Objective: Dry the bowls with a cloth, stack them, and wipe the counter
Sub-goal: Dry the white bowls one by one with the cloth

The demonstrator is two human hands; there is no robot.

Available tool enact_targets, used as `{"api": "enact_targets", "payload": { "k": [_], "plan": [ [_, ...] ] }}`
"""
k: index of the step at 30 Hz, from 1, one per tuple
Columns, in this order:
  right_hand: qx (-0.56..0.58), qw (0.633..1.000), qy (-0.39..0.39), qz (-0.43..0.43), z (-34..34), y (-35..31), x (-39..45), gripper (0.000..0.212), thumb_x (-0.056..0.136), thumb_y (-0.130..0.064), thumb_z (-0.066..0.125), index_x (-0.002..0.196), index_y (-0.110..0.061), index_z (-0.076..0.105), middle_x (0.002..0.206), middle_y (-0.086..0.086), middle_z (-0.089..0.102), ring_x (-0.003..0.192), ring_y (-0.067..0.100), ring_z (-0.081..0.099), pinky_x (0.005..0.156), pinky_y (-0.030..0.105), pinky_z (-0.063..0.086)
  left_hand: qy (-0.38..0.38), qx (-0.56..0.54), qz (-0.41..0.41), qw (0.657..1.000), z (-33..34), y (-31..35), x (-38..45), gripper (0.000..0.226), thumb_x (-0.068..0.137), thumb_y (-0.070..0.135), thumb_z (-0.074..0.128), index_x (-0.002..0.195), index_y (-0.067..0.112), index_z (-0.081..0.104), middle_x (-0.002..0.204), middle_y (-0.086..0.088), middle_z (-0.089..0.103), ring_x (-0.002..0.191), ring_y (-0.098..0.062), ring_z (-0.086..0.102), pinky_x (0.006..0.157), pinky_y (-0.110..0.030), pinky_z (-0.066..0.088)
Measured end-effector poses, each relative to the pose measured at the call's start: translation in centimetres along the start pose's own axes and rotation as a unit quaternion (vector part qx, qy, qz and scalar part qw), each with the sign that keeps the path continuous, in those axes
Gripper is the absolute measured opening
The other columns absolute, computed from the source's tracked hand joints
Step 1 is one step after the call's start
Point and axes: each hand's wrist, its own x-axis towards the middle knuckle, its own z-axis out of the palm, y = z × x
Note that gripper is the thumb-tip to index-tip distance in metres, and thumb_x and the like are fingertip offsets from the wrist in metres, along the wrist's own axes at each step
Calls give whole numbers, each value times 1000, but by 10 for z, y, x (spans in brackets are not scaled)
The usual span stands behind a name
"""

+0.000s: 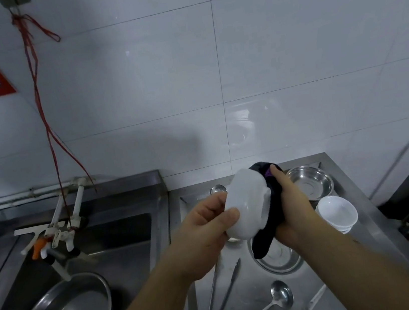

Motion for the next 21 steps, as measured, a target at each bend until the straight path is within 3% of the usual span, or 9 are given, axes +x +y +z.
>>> {"api": "enact_targets", "payload": {
  "k": [3,6,8,10,12,16,19,21],
  "plan": [
    [21,999,-9,23,-1,1,-2,55,99,-59,56,123,-15,78,123,16,76,105,34,76,83,47,63,6,-30,-8,999,2,0,2,36,93,19,69,128,10,72,132,-24,68,119,-36,67,99,-45,58],
    [-3,1000,12,20,4,0,-2,54,99,-56,58,127,-13,75,125,16,75,114,36,72,100,52,56,26,-21,-28,999,1,4,5,41,90,11,62,131,12,72,136,-25,66,122,-41,65,101,-58,57],
    [-25,999,24,14,8,-3,-2,47,98,-52,62,118,-12,78,122,15,76,112,36,73,103,54,54,19,-23,-44,999,-1,14,8,44,89,12,63,132,15,72,135,-21,69,120,-40,68,93,-54,61],
    [-30,999,35,3,12,-7,-1,36,97,-46,67,100,-13,81,111,13,79,97,32,76,97,51,58,14,-32,-62,997,-4,25,9,37,92,19,65,127,18,77,132,-16,72,118,-36,72,87,-47,63],
    [-23,999,40,-5,16,-10,-2,31,97,-43,69,97,-14,79,103,12,77,88,29,75,92,48,59,11,-44,-69,997,-4,31,9,33,94,22,65,123,20,79,131,-15,73,117,-34,73,85,-43,63],
    [15,999,29,21,16,-10,-4,48,98,-49,63,125,-10,74,124,15,76,113,35,73,97,51,58,11,-63,-29,998,4,24,8,34,96,19,61,126,20,77,136,-15,71,123,-34,70,90,-42,62],
    [44,998,22,40,23,-7,-8,53,101,-48,56,138,-11,66,131,15,72,120,35,70,94,50,60,11,-107,15,994,12,15,8,35,99,14,57,128,20,76,141,-14,68,131,-31,65,104,-40,57],
    [58,997,25,40,27,-6,-8,52,102,-46,55,138,-10,66,127,14,75,113,34,73,85,47,64,3,-113,40,993,20,10,10,36,99,12,57,129,21,75,142,-14,67,134,-29,62,108,-36,53]
  ]
}}
